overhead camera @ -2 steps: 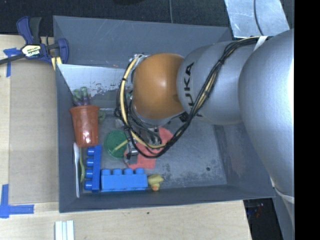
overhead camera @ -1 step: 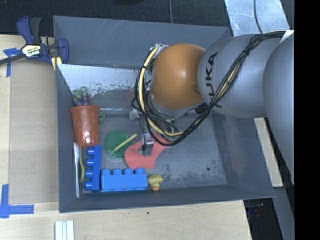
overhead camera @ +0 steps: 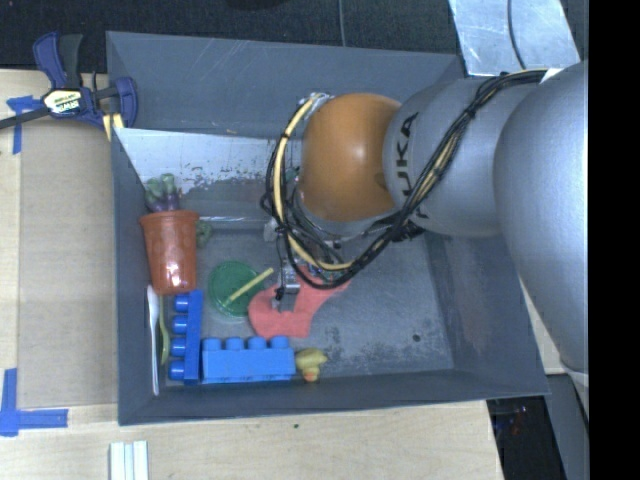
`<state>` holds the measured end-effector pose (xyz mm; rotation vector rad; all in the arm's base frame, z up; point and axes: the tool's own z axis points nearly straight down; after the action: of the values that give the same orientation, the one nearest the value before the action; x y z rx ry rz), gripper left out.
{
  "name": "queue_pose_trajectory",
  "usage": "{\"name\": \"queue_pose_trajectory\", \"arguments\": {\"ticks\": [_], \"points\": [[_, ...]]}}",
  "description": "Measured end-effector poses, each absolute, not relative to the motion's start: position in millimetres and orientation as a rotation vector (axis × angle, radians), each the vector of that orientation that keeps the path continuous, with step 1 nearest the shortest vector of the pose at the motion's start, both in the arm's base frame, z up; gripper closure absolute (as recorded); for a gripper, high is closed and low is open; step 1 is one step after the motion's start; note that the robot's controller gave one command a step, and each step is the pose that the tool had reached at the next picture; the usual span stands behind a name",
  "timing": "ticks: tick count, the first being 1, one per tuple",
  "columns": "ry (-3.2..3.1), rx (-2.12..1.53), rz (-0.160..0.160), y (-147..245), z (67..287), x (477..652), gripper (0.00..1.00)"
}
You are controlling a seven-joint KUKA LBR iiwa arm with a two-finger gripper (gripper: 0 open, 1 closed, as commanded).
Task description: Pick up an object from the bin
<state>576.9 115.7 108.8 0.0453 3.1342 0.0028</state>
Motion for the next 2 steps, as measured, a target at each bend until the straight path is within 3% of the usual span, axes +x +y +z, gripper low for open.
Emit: {"name": "queue_pose_trajectory", "arguments": {"ticks": [1,2], "points": [[3.125,-0.094,0.007,129.1,73.9,566.9,0.00],[3.115,0.234,0.006,138.1,72.3,565.6,1.00]]}}
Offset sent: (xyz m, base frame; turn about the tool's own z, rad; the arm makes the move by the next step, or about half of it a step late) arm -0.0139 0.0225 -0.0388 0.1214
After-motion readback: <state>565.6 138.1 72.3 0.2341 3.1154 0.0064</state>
